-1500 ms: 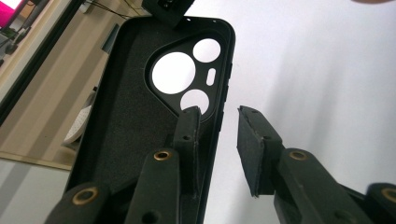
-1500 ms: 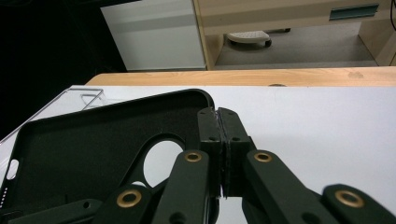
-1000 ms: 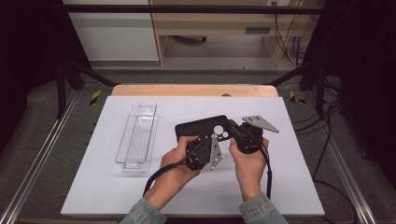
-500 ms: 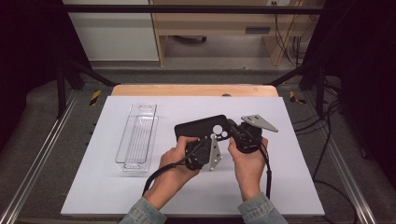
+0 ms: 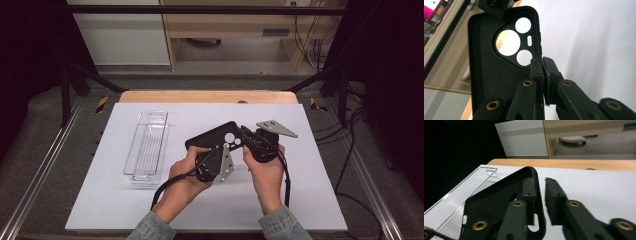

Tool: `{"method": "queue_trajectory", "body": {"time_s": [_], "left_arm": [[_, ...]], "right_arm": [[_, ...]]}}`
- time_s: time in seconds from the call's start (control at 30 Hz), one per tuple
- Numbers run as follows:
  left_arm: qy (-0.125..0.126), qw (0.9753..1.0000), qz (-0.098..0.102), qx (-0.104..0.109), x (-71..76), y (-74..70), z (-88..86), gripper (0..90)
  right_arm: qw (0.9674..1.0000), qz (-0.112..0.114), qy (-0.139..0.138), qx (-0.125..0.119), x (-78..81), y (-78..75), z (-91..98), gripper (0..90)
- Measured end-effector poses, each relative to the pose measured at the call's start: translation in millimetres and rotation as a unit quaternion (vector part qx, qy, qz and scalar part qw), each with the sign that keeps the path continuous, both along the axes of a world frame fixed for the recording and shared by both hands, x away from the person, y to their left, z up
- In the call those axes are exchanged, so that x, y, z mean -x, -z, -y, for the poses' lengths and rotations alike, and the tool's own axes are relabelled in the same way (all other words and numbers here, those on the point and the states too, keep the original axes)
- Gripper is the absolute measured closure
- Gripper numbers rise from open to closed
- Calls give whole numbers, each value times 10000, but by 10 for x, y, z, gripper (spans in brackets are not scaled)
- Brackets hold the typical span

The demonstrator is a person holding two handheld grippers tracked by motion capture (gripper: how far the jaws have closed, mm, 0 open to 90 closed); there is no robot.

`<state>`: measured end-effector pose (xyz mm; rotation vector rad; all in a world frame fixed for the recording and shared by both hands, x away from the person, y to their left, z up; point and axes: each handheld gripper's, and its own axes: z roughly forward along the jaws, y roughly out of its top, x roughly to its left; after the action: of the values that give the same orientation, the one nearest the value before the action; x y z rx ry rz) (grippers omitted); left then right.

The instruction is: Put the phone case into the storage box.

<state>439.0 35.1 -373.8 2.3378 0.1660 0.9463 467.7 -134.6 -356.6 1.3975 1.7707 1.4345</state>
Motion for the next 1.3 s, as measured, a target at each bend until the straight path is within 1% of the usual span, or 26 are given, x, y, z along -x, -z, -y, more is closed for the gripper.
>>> {"method": "queue_trajectory", "body": {"time_s": [0.03, 0.07, 0.1, 0.13, 0.17, 0.27, 0.33, 0.37, 0.4, 0.43, 0.6, 0.63, 0.67, 0.77, 0.83, 0.87, 0.9, 0.97, 1.03, 1.07, 1.13, 1.17, 1.2, 1.23, 1.27, 1.3], "left_arm": [[-9, 10000, 1, 25, -3, -2, -4, 877], [-10, 10000, 8, 36, -6, -8, -12, 877], [-10, 10000, 8, 36, -6, -8, -12, 877], [-33, 10000, 23, 23, -12, -12, -24, 877], [-33, 10000, 23, 23, -12, -12, -24, 877], [-80, 9999, 25, 114, -27, 5, -49, 877], [-113, 9998, 44, 137, -32, 7, -67, 877], [-113, 9998, 44, 137, -32, 7, -67, 877], [-146, 9997, 56, 171, -33, 7, -87, 877], [-146, 9997, 56, 171, -33, 7, -87, 877], [-215, 9993, 118, 280, -35, -1, -129, 877], [-219, 9992, 132, 291, -34, -5, -135, 877], [-226, 9992, 159, 304, -34, -10, -142, 877], [-241, 9989, 186, 349, -38, -16, -150, 877], [-225, 9989, 217, 355, -35, -14, -151, 877], [-231, 9988, 231, 355, -34, -14, -152, 877], [-234, 9988, 236, 362, -33, -16, -154, 877], [-261, 9980, 262, 505, -30, -49, -187, 878], [-272, 9977, 292, 549, -29, -60, -197, 878], [-317, 9967, 375, 647, -20, -95, -225, 877], [-349, 9957, 414, 746, -13, -137, -257, 877], [-349, 9957, 414, 746, -13, -137, -257, 878], [-395, 9945, 481, 838, -7, -179, -293, 878], [-395, 9945, 481, 838, -7, -179, -293, 877], [-447, 9930, 506, 970, -9, -220, -338, 877], [-469, 9923, 490, 1031, -16, -242, -368, 877]], "right_arm": [[10000, 0, 0, 0, 0, 0, 0, 748], [9999, 108, -10, 80, 18, -16, -8, 685], [9999, 108, -10, 80, 18, -16, -8, 685], [9996, 274, -69, 56, 46, -33, -2, 627], [9996, 274, -69, 56, 46, -33, -2, 627], [9982, 532, -57, 253, 101, -66, 31, 519], [9977, 625, -20, 270, 116, -78, 61, 465], [9977, 625, -20, 270, 116, -78, 61, 465], [9966, 756, -11, 324, 124, -83, 101, 382], [9962, 794, -17, 359, 127, -84, 119, 362], [9921, 1174, -74, 427, 166, -84, 241, 233], [9921, 1174, -74, 427, 166, -84, 241, 233], [9912, 1244, -94, 445, 170, -73, 289, 190], [9907, 1274, -105, 462, 159, -56, 331, 163], [9901, 1300, -179, 502, 133, -50, 381, 120], [9903, 1286, -244, 460, 116, -43, 428, 83], [9903, 1286, -244, 460, 116, -43, 428, 83], [9890, 1386, -288, 438, 114, -24, 507, 71], [9888, 1422, -265, 374, 123, -17, 543, 67], [9886, 1438, -246, 378, 133, 2, 604, 47], [9879, 1449, -228, 505, 139, 33, 654, 49], [9879, 1449, -228, 505, 139, 33, 654, 49], [9873, 1442, -237, 629, 153, 82, 706, 46], [9873, 1442, -237, 629, 153, 82, 706, 46], [9875, 1428, -174, 646, 175, 151, 760, 51], [9876, 1422, -161, 641, 181, 169, 769, 53]]}}
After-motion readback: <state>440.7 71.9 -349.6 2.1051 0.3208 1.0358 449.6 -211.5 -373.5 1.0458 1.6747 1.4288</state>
